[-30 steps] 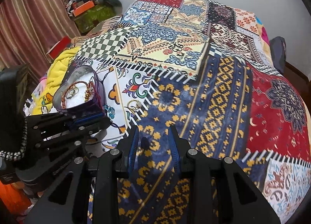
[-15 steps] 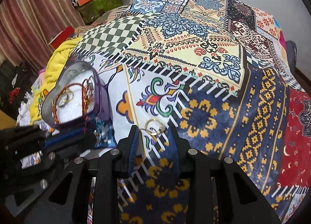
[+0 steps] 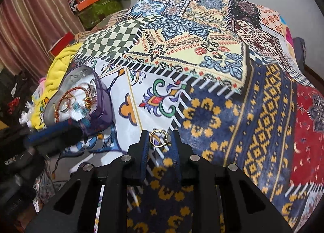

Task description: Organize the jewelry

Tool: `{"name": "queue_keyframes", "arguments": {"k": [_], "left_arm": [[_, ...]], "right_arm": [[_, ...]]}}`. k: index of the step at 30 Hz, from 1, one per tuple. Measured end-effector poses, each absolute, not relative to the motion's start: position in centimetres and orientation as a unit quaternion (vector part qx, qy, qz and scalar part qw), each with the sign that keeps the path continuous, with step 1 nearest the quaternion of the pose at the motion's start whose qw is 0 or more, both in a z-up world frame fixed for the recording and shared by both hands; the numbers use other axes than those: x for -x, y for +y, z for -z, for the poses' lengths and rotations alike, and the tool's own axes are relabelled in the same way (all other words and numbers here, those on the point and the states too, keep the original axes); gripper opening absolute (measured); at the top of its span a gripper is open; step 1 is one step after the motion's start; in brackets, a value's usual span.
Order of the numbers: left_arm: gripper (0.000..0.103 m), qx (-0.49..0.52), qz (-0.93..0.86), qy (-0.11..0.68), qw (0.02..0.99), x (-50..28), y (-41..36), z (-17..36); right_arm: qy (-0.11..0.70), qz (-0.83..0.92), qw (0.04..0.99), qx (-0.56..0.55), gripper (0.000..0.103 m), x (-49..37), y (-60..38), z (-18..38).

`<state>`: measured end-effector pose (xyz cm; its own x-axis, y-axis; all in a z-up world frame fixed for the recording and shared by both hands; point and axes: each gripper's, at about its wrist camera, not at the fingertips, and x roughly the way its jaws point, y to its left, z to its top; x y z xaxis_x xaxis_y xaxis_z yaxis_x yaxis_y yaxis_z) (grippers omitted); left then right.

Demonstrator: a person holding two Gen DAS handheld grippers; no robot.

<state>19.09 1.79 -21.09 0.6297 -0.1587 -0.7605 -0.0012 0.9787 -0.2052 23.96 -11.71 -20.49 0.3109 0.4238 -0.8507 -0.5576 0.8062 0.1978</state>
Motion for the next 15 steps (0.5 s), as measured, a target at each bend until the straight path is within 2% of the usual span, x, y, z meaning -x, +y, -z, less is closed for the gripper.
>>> {"name": "queue_keyframes", "arguments": {"k": [15], "left_arm": [[0.004,0.093,0.022,0.364,0.926,-17.6,3.6,15.4]], "right_arm": [[0.432,-0.329,0.839,0.05,0.02,-22.2,-11.2,14.2]]}}
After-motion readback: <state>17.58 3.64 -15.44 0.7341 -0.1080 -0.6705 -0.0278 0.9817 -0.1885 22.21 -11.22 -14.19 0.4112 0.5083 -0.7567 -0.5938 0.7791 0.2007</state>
